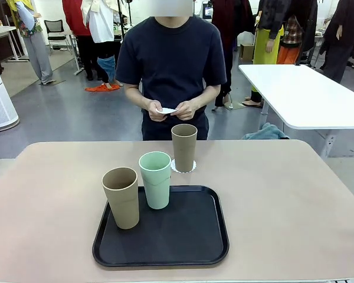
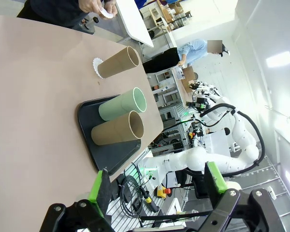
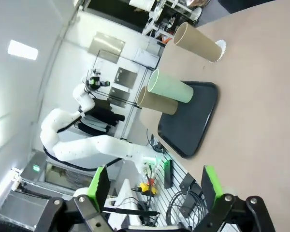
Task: Place coasters on the table and set cups on them.
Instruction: Take one Reusable plastic cup from the Flat Tray and place it on a coaster set by the human.
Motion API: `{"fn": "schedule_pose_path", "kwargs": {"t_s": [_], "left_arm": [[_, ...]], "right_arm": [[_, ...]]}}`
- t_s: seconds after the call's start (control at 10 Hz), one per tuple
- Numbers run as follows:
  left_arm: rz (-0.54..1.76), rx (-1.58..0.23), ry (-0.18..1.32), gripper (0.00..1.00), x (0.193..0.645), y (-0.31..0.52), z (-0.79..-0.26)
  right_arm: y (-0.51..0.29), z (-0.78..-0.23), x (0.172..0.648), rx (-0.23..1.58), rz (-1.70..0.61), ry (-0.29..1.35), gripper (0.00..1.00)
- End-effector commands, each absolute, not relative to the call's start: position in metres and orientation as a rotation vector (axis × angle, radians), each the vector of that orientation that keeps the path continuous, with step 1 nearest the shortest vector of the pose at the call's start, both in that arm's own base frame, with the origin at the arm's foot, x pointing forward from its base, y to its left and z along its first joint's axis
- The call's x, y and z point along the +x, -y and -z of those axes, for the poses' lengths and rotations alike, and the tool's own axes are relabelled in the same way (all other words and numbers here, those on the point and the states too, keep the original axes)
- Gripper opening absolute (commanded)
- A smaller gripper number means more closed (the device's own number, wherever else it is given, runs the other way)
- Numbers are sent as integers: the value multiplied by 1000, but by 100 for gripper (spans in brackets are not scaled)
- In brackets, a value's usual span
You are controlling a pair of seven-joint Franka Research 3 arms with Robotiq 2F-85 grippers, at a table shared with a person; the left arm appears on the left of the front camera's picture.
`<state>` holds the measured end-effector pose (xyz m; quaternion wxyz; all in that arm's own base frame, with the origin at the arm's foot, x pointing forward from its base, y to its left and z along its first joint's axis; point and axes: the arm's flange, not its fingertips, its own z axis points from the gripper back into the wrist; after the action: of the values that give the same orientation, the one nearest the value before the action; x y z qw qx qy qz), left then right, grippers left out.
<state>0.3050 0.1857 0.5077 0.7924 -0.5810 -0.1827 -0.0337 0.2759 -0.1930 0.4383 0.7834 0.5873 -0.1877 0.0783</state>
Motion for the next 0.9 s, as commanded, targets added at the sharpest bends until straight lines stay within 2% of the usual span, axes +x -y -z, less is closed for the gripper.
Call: {"fn": "schedule_pose_path", "kwargs": {"t_s": [0.0,0.2,0.4,0.5,0.8], "left_arm": [[75,-1263,402,100,304,-186,-510],[75,-1263,402,100,304,-186,-510],[75,-1263,402,100,304,-186,-510],[75,-1263,402,100,304,-186,-510],[75,-1263,402,100,304,-186,-510]], "right_arm": [[210,-450,271,1226,-58,350,100],[223,-468,257,1195,-39,323,100],[227,-471,252,1194,-20,330,100],[221,-466,256,1185,-54,391,100],[232,-468,255,1190,-20,350,100]]}}
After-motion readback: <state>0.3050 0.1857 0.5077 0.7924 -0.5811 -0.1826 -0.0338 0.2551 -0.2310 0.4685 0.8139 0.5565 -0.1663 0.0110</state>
